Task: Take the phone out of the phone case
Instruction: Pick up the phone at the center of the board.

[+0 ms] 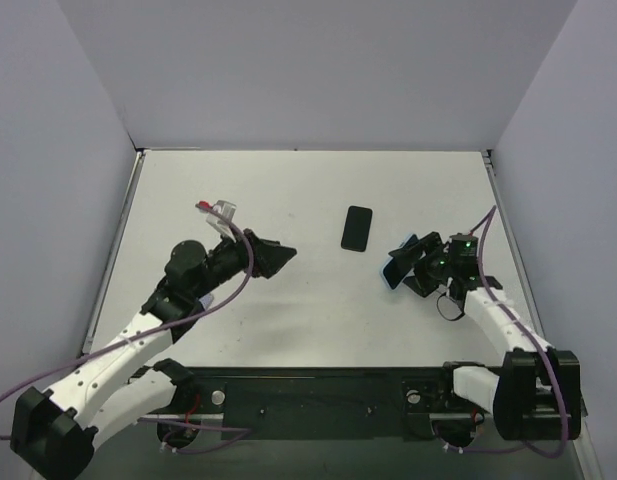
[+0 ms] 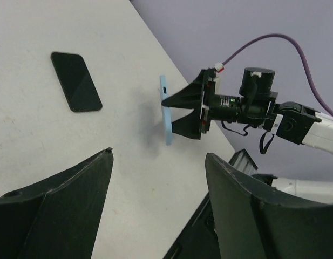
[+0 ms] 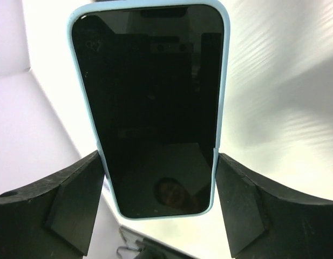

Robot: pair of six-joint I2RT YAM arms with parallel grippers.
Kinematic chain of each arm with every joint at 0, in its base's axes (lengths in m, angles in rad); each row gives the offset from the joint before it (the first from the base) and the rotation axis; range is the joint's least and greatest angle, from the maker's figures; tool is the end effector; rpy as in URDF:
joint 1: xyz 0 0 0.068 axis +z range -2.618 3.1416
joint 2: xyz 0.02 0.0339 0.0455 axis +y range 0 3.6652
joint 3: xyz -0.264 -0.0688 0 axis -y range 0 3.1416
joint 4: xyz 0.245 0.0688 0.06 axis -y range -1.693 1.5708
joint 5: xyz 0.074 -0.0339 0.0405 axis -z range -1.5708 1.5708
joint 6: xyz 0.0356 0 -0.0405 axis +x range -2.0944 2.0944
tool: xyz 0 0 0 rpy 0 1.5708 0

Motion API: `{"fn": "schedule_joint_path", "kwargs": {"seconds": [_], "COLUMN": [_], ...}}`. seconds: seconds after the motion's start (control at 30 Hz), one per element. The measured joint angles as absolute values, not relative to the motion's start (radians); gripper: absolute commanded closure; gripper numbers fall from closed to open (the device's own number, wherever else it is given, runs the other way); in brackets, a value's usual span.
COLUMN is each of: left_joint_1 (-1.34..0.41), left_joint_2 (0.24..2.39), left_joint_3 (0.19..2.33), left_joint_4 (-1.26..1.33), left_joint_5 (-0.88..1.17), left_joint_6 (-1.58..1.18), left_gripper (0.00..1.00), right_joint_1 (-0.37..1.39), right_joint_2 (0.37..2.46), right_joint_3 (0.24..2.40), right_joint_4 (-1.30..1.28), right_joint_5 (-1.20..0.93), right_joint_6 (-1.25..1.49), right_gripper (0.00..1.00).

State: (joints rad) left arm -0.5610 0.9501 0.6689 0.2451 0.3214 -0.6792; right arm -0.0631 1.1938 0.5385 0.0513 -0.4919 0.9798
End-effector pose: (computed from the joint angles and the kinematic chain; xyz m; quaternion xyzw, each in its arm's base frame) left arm 0.1855 -0.1299 0.3140 0.0689 0.7158 -0.4920 0.4908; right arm 0.2409 0.0016 0.1974 0.3297 0.8010 0.3928 0.3089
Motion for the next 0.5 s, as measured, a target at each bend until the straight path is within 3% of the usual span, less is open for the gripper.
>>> {"fn": "schedule_joint_path", "kwargs": {"seconds": [0.07,0.27,0.5], "left_joint_1": [-0.591,-0.893,-1.288], "left_joint_2": [0.852,0.738,0.792], "left_joint_3": [0.567,0.430,0.430], "left_joint_4": [0.273,0.283,0.306], "left_joint_5": [0.276,0.011,-0.459], "left_joint_6": [-0.715,-0.743,-0.584], "left_gripper": [0.11,0.10,0.17], "right_joint_1": [0.074,0.521,0.770], "right_joint_2": [1.091,0.999,1.083], "right_joint_3": [0.468,0.437,0.453], "right_joint_4": [0.128,0.310,0.421], "right_joint_5": [-0.425,-0.257,-0.026], "right_joint_6": [1.095,1.346,1.536], "right_gripper": [1.00,1.00,1.00]}}
